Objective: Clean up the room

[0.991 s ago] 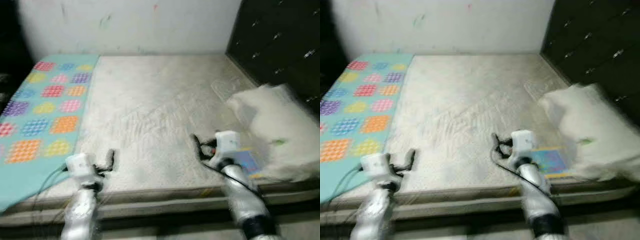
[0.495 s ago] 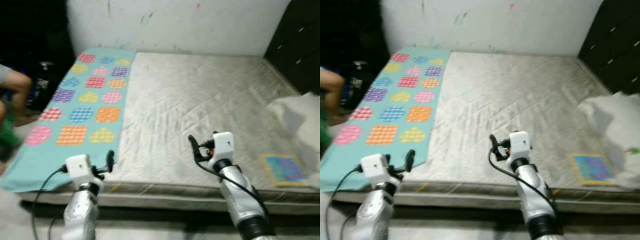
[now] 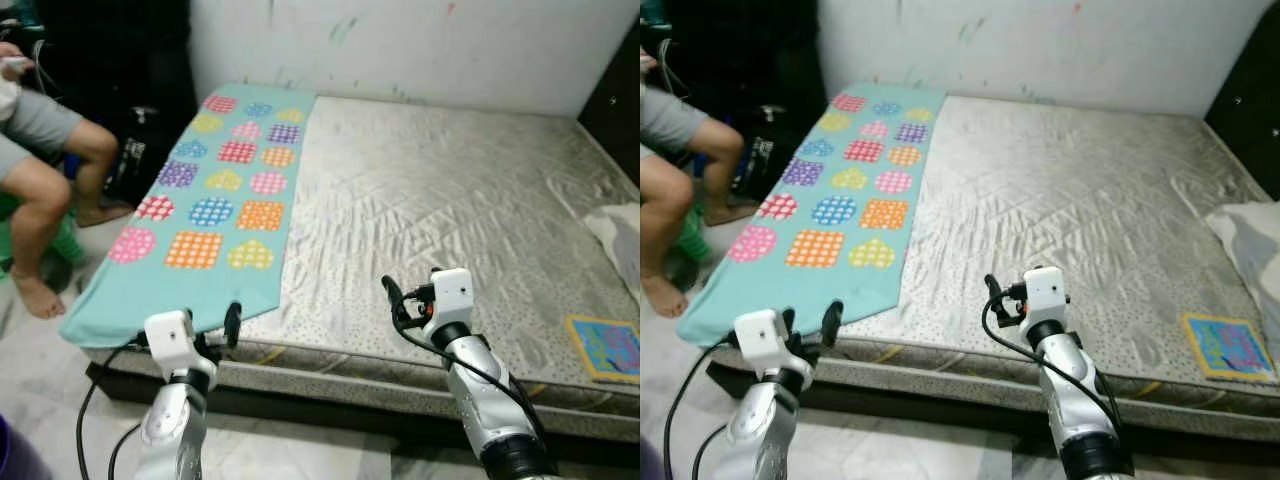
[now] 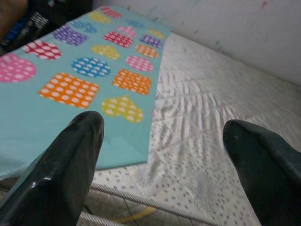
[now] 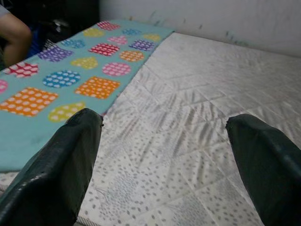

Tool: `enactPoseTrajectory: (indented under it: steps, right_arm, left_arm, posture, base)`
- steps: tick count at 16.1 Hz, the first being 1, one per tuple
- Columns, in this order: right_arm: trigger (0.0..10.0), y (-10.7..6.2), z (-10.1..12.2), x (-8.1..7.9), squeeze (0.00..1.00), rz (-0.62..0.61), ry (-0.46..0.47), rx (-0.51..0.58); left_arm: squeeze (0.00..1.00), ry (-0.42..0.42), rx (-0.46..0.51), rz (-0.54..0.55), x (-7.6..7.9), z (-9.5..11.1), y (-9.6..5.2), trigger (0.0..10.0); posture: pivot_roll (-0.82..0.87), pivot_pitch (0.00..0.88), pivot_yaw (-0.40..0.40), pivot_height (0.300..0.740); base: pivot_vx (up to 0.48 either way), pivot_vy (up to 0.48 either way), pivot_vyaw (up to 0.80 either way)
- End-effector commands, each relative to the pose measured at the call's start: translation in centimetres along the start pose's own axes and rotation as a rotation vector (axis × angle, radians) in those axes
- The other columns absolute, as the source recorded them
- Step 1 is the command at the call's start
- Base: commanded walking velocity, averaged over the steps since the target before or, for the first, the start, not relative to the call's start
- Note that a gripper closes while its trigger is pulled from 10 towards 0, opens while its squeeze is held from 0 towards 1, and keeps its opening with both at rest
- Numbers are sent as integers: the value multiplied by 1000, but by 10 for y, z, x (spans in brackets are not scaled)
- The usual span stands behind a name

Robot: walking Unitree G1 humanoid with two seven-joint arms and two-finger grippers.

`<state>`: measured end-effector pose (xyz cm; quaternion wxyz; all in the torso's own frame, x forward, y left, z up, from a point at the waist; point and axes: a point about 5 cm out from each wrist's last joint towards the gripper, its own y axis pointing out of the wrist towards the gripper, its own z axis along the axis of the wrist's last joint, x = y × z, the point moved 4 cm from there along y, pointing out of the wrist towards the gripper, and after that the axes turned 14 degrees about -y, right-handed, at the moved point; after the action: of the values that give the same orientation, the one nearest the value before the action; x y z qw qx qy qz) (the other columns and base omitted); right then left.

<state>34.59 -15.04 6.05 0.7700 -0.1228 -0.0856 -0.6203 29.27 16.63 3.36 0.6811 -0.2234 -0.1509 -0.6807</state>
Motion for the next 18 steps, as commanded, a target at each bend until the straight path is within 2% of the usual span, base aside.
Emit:
enactPoseTrajectory:
  steps: [1, 18]
  right_arm:
    - [10000, 0, 1, 5, 0, -11, -5, 3]
    - [10000, 1, -1, 4, 0, -19, 3, -8]
  left_arm:
    - [0, 1, 7, -24, 4, 3, 2, 10000]
    - [0, 7, -3, -36, 5, 2, 4, 10000]
  posture:
    - [51, 1, -37, 740]
    - [55, 0, -29, 740]
  base:
    - [251, 0, 0]
    - [268, 0, 0]
